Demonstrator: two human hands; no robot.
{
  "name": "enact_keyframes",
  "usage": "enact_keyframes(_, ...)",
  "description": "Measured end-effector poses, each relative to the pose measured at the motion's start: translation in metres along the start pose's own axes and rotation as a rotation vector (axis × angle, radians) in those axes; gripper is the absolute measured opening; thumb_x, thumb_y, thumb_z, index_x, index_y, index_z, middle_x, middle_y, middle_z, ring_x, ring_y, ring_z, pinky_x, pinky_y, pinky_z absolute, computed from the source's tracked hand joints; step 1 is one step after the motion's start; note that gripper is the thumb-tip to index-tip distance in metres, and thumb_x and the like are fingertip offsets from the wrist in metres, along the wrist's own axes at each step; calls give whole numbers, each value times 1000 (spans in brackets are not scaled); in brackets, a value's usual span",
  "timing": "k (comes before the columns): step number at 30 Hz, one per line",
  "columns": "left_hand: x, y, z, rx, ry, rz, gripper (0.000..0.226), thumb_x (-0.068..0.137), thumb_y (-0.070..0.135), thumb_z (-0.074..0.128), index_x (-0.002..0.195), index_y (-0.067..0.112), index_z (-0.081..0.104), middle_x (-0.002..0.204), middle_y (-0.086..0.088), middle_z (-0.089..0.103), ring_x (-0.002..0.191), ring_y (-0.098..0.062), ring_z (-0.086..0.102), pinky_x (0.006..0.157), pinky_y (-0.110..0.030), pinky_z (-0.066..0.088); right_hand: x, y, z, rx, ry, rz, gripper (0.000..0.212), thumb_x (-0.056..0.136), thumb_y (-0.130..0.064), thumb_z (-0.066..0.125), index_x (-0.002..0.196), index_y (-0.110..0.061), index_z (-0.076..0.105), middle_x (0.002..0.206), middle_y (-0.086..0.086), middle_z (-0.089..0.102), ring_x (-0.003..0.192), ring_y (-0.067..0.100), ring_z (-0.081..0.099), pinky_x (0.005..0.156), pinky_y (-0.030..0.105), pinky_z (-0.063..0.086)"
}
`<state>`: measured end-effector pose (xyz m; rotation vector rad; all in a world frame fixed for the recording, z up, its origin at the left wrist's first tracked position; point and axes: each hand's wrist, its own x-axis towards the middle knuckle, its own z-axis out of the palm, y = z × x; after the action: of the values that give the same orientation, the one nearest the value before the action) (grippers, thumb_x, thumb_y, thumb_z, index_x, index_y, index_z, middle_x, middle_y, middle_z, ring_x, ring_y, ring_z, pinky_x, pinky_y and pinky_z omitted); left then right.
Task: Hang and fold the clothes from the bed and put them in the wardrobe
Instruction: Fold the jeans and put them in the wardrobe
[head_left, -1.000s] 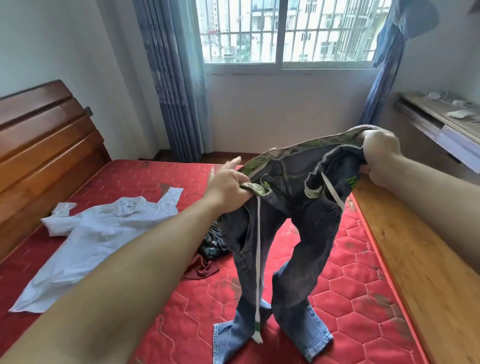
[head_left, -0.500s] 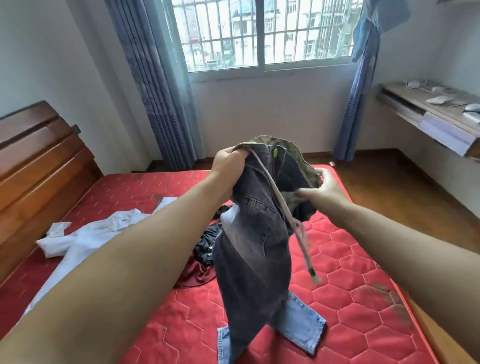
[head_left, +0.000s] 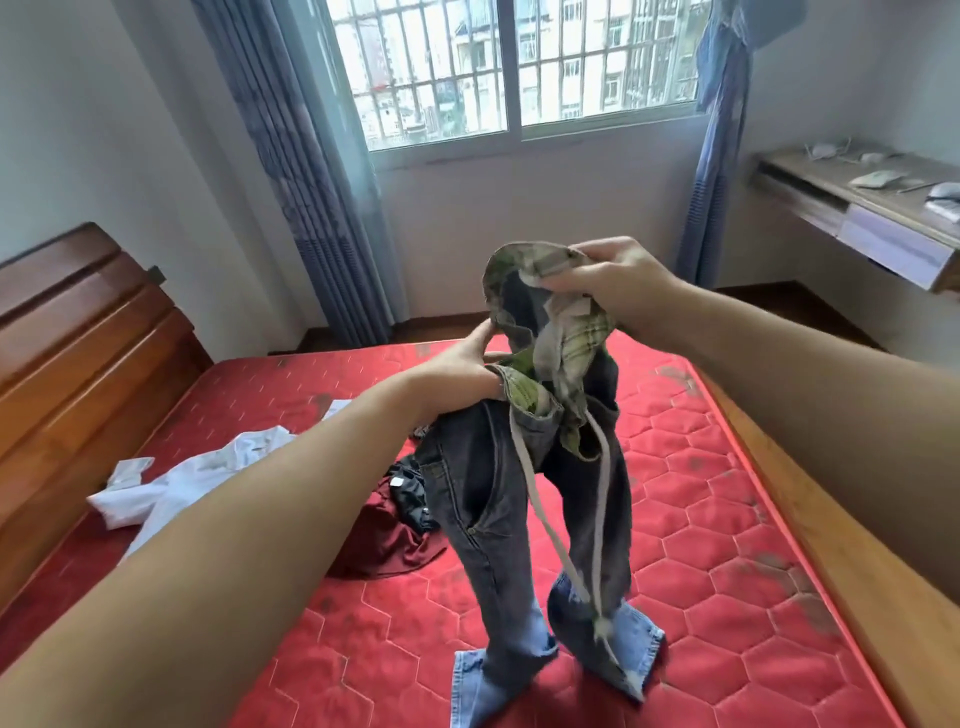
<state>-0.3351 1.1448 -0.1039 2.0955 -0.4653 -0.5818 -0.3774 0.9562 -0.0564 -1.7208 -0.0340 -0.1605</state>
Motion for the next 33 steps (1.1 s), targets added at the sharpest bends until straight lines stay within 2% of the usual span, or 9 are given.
enact_keyframes(3, -2, 10, 13, -171, -61, 93, 59, 74, 7, 65, 127, 32, 57, 118, -4, 69, 106, -26, 67, 94, -47, 54, 1, -6, 8, 105, 52, 7, 10, 80, -8, 76, 88, -3, 73, 75, 8, 68, 71, 23, 64, 76, 38, 57)
enact_keyframes(6, -3, 19, 34, -314, 12, 169, 31, 77, 3, 66, 101, 22, 68, 91, 1, 74, 86, -18, 69, 87, -34, 57, 0, -4, 9, 133, 130, 4, 6, 80, -14, 74, 75, -13, 72, 70, 4, 65, 67, 21, 61, 73, 38, 53)
enact_keyframes(9, -1, 23, 48, -398, 161, 158, 21, 87, 0, 62, 88, 19, 69, 80, 1, 72, 74, -15, 68, 73, -26, 59, -5, 1, -1, 159, 178, -48, 31, 77, -40, 72, 99, -19, 69, 93, 1, 69, 84, 18, 67, 78, 35, 55)
enact_keyframes(12, 2, 20, 44, -498, 276, 132, 21, 87, 0, 61, 86, 19, 68, 76, 3, 71, 70, -13, 67, 65, -22, 58, -23, 21, -17, -240, 187, -74, 52, 78, -48, 71, 121, -23, 57, 118, 1, 58, 104, 16, 60, 83, 31, 52)
enact_keyframes(17, 3, 18, 33, -533, 313, 114, 21, 88, 2, 61, 87, 21, 68, 75, 3, 72, 69, -12, 67, 66, -24, 58, -50, 60, -34, -336, -193, 331, 22, 89, -7, 64, 110, -15, 60, 93, 11, 67, 73, 18, 70, 55, 27, 51)
enact_keyframes(21, 3, 12, 30, -424, 371, 74, 14, 84, 9, 67, 86, 22, 68, 81, 2, 72, 74, -13, 67, 67, -25, 56, -53, 63, -27, -552, -92, 292, 11, 93, -6, 57, 89, -2, 66, 74, 11, 68, 56, 17, 67, 45, 23, 50)
enact_keyframes(26, 4, 2, 25, -425, 393, -4, 12, 87, 10, 64, 88, 22, 66, 84, 0, 70, 74, -15, 67, 62, -23, 55, -60, 42, -1, -477, -359, 222, 25, 96, -27, 55, 97, -10, 72, 99, 12, 70, 86, 25, 69, 79, 39, 58)
enact_keyframes(29, 0, -2, 19, -404, 321, 6, 15, 89, 7, 62, 91, 22, 66, 90, -3, 72, 79, -17, 68, 71, -26, 58, -60, 43, 18, -770, -509, 107, 28, 98, -31, 46, 98, -14, 69, 106, 10, 65, 91, 25, 60, 86, 39, 49)
enact_keyframes(33, -8, -7, 3, -353, 234, 15, 17, 82, 14, 68, 93, 26, 71, 98, -3, 75, 96, -23, 70, 89, -38, 56, -57, 39, 23, -1170, -598, -5, 33, 93, -10, 41, 111, -18, 67, 112, 3, 66, 100, 26, 60, 86, 32, 48)
